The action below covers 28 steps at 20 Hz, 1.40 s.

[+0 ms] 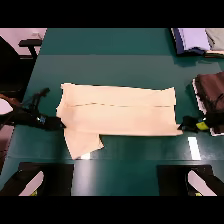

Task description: Fold the shirts.

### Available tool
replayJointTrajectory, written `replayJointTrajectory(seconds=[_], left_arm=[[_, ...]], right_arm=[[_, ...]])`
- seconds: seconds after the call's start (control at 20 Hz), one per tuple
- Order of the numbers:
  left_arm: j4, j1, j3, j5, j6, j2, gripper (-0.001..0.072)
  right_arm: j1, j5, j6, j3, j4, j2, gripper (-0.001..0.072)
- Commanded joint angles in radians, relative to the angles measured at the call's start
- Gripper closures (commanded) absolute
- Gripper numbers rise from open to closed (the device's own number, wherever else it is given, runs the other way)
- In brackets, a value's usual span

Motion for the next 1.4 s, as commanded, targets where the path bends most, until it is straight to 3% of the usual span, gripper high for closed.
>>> replayJointTrajectory(seconds=[0.0, 0.2, 0.35, 0.6, 0.65, 0.7, 0.75, 0.8, 0.85, 1.0, 1.05, 1.1, 1.15, 1.2, 1.35], left_arm=[[0.014, -0.069, 0.132, 0.137, 0.026, -0.057, 0.0688], [0.090, -0.137, 0.319, 0.301, 0.024, -0.314, 0.0686], [0.095, -0.103, 0.471, 0.315, 0.017, -0.509, 0.0685], [0.087, -0.104, 0.600, 0.407, 0.024, -0.696, 0.0684], [0.088, -0.104, 0.604, 0.430, 0.023, -0.703, 0.0682], [0.088, -0.104, 0.607, 0.451, 0.021, -0.704, 0.0584], [0.087, -0.104, 0.612, 0.460, 0.003, -0.704, 0.0312], [0.088, -0.103, 0.626, 0.450, -0.021, -0.704, 0.0158], [0.088, -0.103, 0.645, 0.415, -0.032, -0.703, 0.0158], [0.072, -0.105, 0.694, 0.272, -0.029, -0.703, 0.0159], [0.056, -0.105, 0.695, 0.239, -0.029, -0.703, 0.0267], [0.046, -0.105, 0.694, 0.210, -0.027, -0.703, 0.0535], [0.035, -0.105, 0.694, 0.199, -0.026, -0.704, 0.0678], [0.011, -0.105, 0.694, 0.201, -0.027, -0.704, 0.0684], [-0.063, -0.125, 0.694, 0.219, -0.029, -0.710, 0.0684]], right_arm=[[0.019, -0.034, 0.007, 0.169, 0.001, -0.110, 0.0699], [0.076, -0.085, 0.008, 0.383, 0.001, -0.309, 0.0699], [0.086, -0.118, 0.019, 0.535, 0.008, -0.441, 0.0699], [0.092, -0.098, 0.020, 0.728, 0.016, -0.633, 0.0698], [0.091, -0.093, 0.019, 0.755, 0.047, -0.665, 0.0655], [0.084, -0.093, 0.017, 0.776, 0.082, -0.687, 0.0461], [0.070, -0.093, 0.010, 0.794, 0.117, -0.705, 0.0289], [0.054, -0.087, -0.026, 0.808, 0.162, -0.713, 0.0256], [0.035, -0.071, -0.052, 0.808, 0.191, -0.712, 0.0256], [-0.042, 0.022, -0.085, 0.794, 0.184, -0.704, 0.0256], [-0.070, 0.023, -0.089, 0.761, 0.184, -0.691, 0.0255], [-0.098, 0.015, -0.096, 0.716, 0.184, -0.678, 0.0225], [-0.122, 0.000, -0.098, 0.664, 0.185, -0.666, 0.0103], [-0.141, -0.013, -0.098, 0.616, 0.185, -0.659, 0.0066], [-0.176, -0.049, -0.109, 0.494, 0.244, -0.679, 0.0066]])
